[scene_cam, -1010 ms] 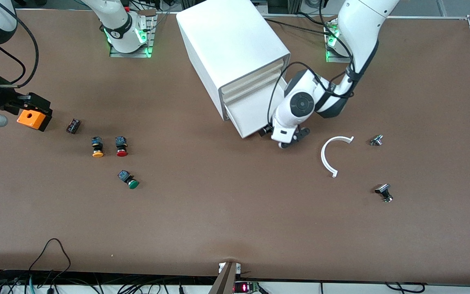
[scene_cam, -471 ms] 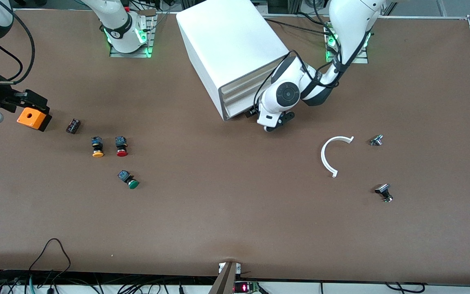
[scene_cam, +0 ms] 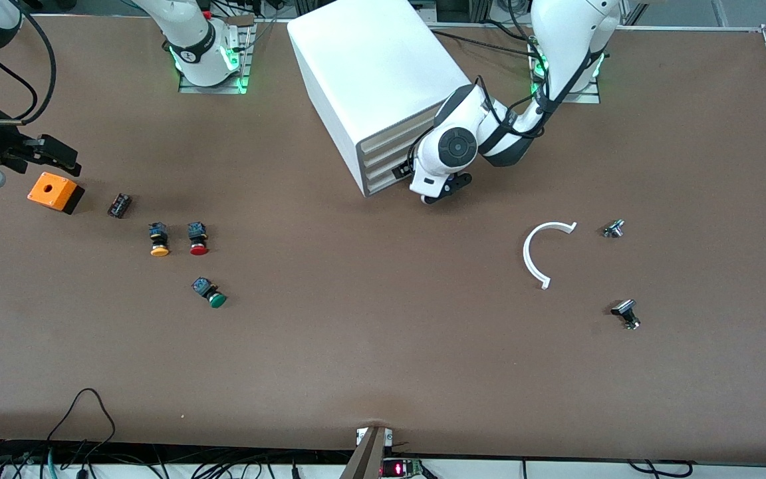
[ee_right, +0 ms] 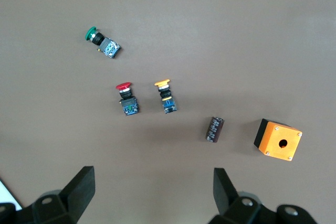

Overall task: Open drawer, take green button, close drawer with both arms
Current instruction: 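Push the open drawer shut into the cabinet with the left gripper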

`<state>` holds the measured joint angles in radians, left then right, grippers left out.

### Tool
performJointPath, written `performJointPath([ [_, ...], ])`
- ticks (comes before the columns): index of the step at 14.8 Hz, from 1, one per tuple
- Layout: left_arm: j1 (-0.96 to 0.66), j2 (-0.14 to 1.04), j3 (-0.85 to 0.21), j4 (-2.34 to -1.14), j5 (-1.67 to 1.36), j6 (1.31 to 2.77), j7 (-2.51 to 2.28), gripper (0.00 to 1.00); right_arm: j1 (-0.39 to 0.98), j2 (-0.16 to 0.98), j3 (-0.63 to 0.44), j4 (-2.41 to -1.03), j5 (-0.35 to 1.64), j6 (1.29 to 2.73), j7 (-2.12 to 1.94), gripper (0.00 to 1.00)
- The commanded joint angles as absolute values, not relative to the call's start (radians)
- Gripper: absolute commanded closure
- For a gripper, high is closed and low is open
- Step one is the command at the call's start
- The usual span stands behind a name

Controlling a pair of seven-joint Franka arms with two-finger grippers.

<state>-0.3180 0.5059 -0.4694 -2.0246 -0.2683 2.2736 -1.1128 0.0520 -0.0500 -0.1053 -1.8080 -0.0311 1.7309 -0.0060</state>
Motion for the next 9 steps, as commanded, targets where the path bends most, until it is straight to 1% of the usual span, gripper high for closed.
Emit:
performJointPath([
  [1,-0.299,0.476,-0.471,-2.046,-0.298,2.255,-1.100,0.00,0.044,-0.058,-0.103,-1.809,-0.035,1.736,-0.014,0.00],
  [3,-0.250,0.468,-0.460,-2.040,-0.287,2.256,-1.097,0.00,0.044,-0.055,-0.103,-1.804,-0.034,1.740,-0.015,0.00],
  [5,-0.187,0.439,-0.440,-2.034,-0.285,2.260,-0.986,0.00,0.044,-0.054,-0.103,-1.804,-0.029,1.736,-0.011,0.00],
  [7,-0.106,0.378,-0.414,-2.034,-0.287,2.258,-0.872,0.00,0.043,-0.052,-0.104,-1.805,-0.029,1.732,-0.006,0.00],
  [9,-0.014,0.319,-0.410,-2.026,-0.282,2.257,-0.835,0.00,0.041,-0.051,-0.104,-1.804,-0.029,1.729,-0.009,0.00],
])
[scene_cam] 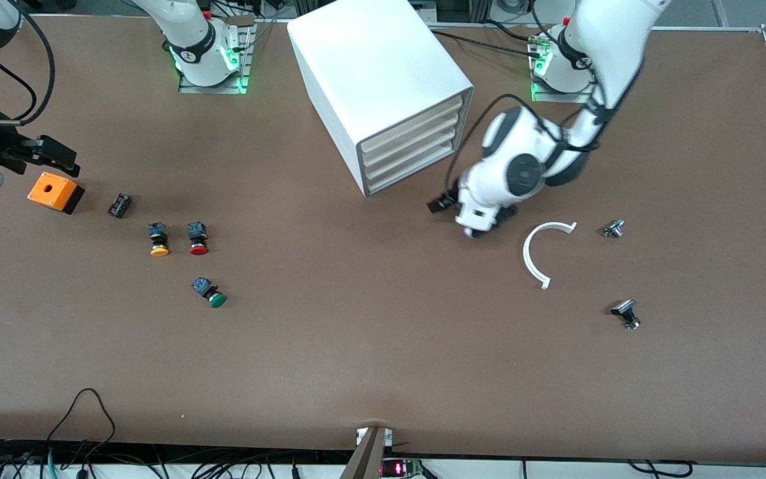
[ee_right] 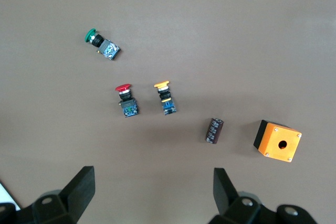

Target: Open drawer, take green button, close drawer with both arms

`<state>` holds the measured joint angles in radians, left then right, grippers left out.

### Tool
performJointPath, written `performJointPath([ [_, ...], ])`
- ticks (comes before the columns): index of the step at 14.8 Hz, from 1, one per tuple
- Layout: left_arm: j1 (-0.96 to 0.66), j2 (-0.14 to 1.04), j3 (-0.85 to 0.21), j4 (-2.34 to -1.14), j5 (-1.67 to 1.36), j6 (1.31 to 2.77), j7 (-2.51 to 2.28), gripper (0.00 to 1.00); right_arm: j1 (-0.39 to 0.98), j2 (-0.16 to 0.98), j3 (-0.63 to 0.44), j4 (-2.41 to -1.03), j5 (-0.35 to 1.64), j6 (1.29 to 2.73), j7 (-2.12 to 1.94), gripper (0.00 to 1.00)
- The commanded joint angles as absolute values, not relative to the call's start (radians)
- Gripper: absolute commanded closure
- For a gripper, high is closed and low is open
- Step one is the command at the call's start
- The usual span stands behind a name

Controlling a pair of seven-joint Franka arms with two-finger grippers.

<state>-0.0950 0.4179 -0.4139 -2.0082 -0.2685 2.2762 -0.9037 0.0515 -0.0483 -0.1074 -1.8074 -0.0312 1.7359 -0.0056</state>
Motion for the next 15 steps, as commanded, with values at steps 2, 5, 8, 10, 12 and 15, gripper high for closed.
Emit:
performJointPath([
  [2,0.058,0.247,-0.407,-2.022,-0.282,2.205,-0.691,0.00,0.041,-0.051,-0.104,-1.804,-0.029,1.729,-0.012,0.00],
  [5,0.092,0.126,-0.326,-1.985,-0.272,2.056,-0.482,0.00,0.043,-0.051,-0.103,-1.804,-0.031,1.729,-0.018,0.00],
  [8,0.094,0.007,-0.252,-1.962,-0.149,1.945,-0.263,0.00,0.043,-0.052,-0.103,-1.804,-0.031,1.729,-0.018,0.00],
  [10,0.092,-0.061,-0.216,-1.947,-0.077,1.864,-0.162,0.00,0.043,-0.052,-0.101,-1.804,-0.032,1.729,-0.018,0.00],
  [12,0.092,-0.061,-0.216,-1.816,-0.028,1.711,-0.114,0.00,0.043,-0.052,-0.101,-1.804,-0.032,1.729,-0.018,0.00],
  [15,0.109,-0.014,-0.212,-1.659,-0.025,1.565,-0.104,0.00,0.043,-0.052,-0.101,-1.804,-0.032,1.729,-0.020,0.00],
])
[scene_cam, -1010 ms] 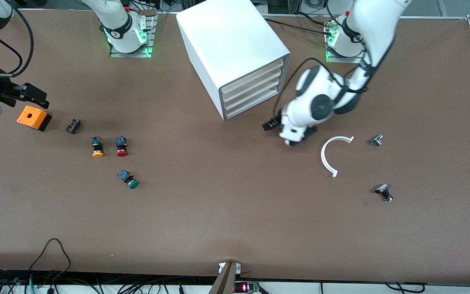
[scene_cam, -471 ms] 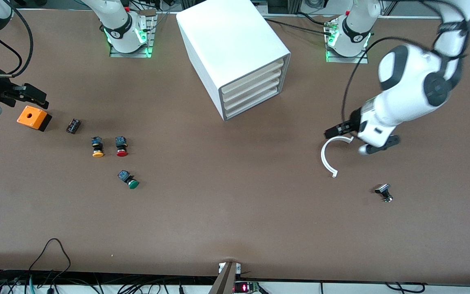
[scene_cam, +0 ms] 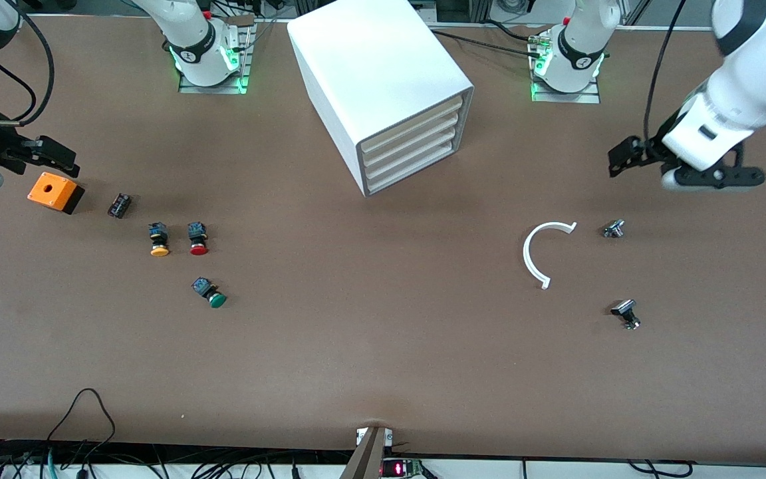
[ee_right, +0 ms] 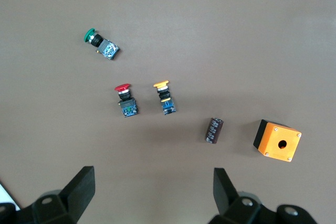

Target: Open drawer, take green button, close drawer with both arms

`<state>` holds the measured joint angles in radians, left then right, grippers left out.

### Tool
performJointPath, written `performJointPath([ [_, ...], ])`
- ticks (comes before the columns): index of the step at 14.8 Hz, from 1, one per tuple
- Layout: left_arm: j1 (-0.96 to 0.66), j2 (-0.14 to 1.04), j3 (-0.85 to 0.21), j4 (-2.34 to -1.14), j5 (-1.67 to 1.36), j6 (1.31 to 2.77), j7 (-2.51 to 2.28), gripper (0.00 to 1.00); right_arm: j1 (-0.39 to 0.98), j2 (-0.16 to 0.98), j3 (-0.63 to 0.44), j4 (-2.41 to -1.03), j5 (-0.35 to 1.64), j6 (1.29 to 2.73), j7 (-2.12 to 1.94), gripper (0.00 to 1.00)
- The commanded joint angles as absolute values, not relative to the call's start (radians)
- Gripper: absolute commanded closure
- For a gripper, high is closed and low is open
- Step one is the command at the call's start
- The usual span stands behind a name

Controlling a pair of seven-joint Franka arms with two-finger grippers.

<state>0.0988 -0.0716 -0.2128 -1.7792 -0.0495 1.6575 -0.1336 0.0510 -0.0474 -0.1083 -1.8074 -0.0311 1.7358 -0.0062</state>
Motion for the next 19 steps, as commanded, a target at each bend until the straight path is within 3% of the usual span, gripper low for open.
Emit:
performJointPath([
  [1,0.113,-0.015,-0.209,-1.660,-0.023,1.560,-0.104,0.00,0.043,-0.051,-0.101,-1.804,-0.032,1.729,-0.020,0.00],
  [19,0.161,0.002,-0.209,-1.635,0.052,1.592,-0.066,0.00,0.043,-0.049,-0.103,-1.802,-0.035,1.729,-0.017,0.00],
])
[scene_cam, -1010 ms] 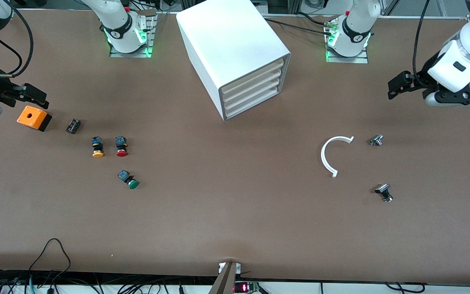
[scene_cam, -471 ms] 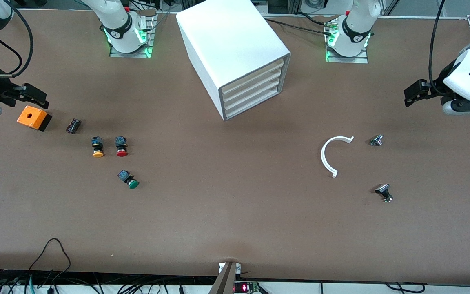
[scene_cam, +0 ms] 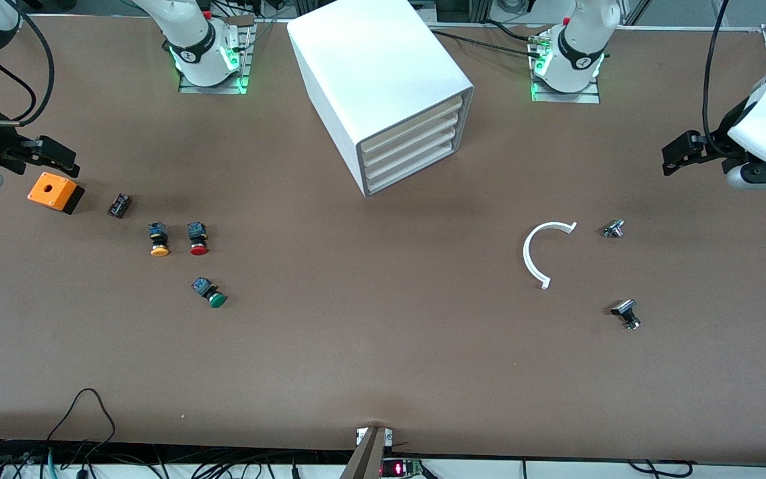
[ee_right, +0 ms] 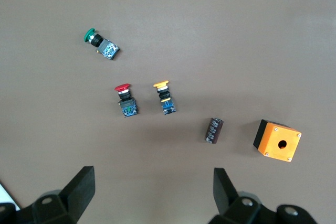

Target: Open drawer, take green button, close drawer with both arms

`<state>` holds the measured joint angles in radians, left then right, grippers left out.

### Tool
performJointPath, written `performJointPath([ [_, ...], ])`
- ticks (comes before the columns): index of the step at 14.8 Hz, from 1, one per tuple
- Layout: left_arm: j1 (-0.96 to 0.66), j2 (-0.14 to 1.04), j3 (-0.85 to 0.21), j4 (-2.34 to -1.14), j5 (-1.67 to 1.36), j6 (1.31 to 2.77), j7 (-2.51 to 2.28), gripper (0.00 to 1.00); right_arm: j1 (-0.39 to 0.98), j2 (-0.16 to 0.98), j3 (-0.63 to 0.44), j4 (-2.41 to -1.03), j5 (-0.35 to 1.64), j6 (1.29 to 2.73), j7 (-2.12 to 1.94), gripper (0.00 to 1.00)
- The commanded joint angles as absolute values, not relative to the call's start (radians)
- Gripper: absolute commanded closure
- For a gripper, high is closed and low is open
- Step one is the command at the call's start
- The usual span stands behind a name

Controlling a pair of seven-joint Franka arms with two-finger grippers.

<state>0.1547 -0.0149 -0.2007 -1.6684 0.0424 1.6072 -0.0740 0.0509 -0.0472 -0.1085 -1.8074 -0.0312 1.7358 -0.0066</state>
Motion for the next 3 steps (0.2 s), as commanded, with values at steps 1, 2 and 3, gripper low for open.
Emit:
performJointPath([
  [1,0.161,0.000,-0.212,-1.634,0.052,1.592,-0.066,0.00,0.041,-0.051,-0.103,-1.802,-0.035,1.729,-0.017,0.00],
  [2,0.161,0.000,-0.215,-1.634,0.052,1.592,-0.066,0.00,0.041,-0.051,-0.104,-1.804,-0.035,1.729,-0.014,0.00],
  [3,0.161,0.002,-0.216,-1.632,0.051,1.594,-0.066,0.00,0.041,-0.049,-0.104,-1.804,-0.035,1.729,-0.011,0.00],
])
